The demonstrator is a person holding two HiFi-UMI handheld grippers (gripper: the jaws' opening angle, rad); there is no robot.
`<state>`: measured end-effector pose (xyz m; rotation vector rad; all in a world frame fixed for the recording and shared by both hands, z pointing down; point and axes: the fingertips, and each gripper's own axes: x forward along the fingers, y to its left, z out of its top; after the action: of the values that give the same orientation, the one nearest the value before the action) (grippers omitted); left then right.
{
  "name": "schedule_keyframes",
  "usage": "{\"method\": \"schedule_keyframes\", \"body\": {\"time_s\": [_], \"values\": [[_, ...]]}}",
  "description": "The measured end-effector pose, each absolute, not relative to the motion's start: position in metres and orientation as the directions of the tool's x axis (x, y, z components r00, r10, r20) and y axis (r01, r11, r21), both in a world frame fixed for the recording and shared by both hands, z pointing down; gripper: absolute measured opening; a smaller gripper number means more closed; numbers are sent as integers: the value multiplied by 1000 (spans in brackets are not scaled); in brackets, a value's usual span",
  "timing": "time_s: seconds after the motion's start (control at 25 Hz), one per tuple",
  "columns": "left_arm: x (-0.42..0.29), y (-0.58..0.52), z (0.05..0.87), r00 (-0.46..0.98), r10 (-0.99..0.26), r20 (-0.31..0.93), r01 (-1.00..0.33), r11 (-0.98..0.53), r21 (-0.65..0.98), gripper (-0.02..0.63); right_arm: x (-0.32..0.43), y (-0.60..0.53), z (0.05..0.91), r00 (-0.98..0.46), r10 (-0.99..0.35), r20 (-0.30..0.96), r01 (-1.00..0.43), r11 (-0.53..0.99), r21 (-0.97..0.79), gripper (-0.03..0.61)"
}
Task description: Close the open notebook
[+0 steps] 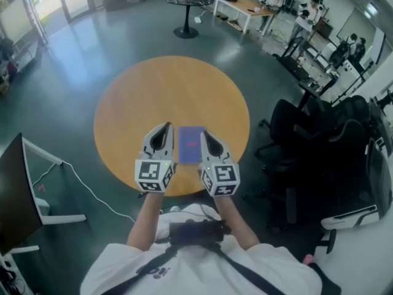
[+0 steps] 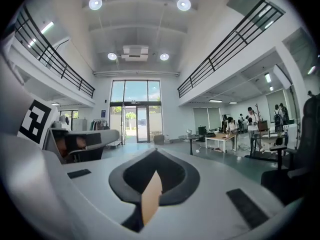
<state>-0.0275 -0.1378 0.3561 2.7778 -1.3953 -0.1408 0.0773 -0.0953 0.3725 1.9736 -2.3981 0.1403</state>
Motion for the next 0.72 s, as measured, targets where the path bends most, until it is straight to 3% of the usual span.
{"method": "schedule_keyframes", "body": {"time_s": [0.72], "values": [[-8,-132,368,629,-778,-9,-778,-629,-3,10,73,-92,365,-175,-982,68,-985,175,-13,21]]}}
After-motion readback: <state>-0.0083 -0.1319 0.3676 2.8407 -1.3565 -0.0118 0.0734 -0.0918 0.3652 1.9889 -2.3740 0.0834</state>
